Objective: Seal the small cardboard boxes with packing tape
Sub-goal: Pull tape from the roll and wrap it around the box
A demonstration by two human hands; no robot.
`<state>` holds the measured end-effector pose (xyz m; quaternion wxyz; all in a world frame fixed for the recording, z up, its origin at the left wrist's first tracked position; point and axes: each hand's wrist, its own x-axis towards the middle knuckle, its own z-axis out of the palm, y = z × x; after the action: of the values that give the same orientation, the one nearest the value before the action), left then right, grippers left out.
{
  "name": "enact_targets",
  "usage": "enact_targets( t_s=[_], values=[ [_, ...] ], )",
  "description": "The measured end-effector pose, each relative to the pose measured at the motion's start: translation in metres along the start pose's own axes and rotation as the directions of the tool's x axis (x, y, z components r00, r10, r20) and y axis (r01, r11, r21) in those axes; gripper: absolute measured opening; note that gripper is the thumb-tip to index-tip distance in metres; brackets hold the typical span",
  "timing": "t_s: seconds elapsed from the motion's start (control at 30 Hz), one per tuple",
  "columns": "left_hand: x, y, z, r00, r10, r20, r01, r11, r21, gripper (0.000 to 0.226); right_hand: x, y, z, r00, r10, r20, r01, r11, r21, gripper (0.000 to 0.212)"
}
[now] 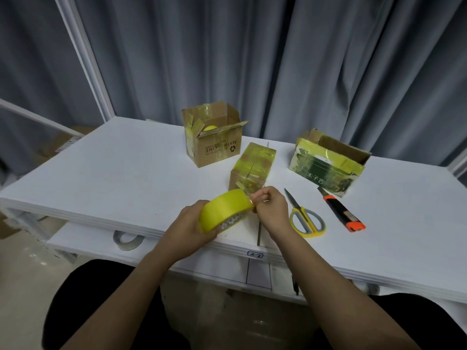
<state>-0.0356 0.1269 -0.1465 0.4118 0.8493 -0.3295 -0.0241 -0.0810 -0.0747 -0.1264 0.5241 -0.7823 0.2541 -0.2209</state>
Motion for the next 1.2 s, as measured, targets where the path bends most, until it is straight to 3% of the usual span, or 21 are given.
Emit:
enact_targets(
  t_s=[0.1, 0.23, 0.37, 0.47, 0.57, 0.67, 0.83, 1.07, 1.2],
  values=[
    [0.001, -0.004, -0.008, 0.998, -0.026, 0.062, 0.029, 0.999, -0.041, 0.055, 0.001, -0.002, -0.004, 0.999, -0.042, 0.018, 0.041, 0.999, 0.014, 0.035],
    [0.012, 0.004, -0.031, 0.996, 0.044, 0.071, -0.045, 0.999, 0.013, 0.052, 0.005, -0.015, -0.005, 1.0, -0.026, -0.017, 0.026, 0.999, 0.021, 0.032],
    [0.037, 0.012, -0.057, 0.999, 0.022, 0.048, -0.036, 0.946, 0.323, 0.053, 0.026, -0.044, -0.023, 0.986, -0.044, -0.16, 0.077, 0.976, 0.205, 0.022],
    [0.053, 0.01, -0.071, 1.0, -0.018, -0.012, 0.022, 0.822, 0.569, 0.051, 0.039, -0.059, -0.027, 0.983, -0.15, -0.104, 0.164, 0.975, 0.151, 0.021],
    [0.069, 0.016, -0.077, 0.995, 0.008, -0.104, 0.055, 0.808, 0.587, 0.05, 0.056, -0.05, -0.018, 0.995, 0.001, -0.096, 0.013, 0.989, 0.147, 0.019],
    [0.089, 0.025, -0.07, 0.991, 0.07, -0.11, 0.019, 0.757, 0.653, 0.045, 0.076, -0.038, -0.015, 0.988, 0.135, -0.075, -0.117, 0.971, 0.21, 0.016],
    [0.112, 0.022, -0.056, 0.983, 0.05, -0.174, 0.072, 0.775, 0.628, 0.045, 0.102, -0.031, -0.006, 0.987, 0.046, -0.152, -0.031, 0.994, 0.101, 0.019],
    [0.147, 0.02, -0.031, 0.939, 0.09, -0.332, 0.147, 0.769, 0.623, 0.033, 0.143, -0.028, 0.02, 0.97, 0.035, -0.24, -0.016, 0.997, 0.079, 0.006],
    [0.16, 0.013, -0.029, 0.917, 0.071, -0.393, 0.201, 0.769, 0.607, 0.037, 0.15, -0.025, 0.046, 0.978, -0.016, -0.21, 0.023, 0.999, 0.031, 0.006]
  ],
)
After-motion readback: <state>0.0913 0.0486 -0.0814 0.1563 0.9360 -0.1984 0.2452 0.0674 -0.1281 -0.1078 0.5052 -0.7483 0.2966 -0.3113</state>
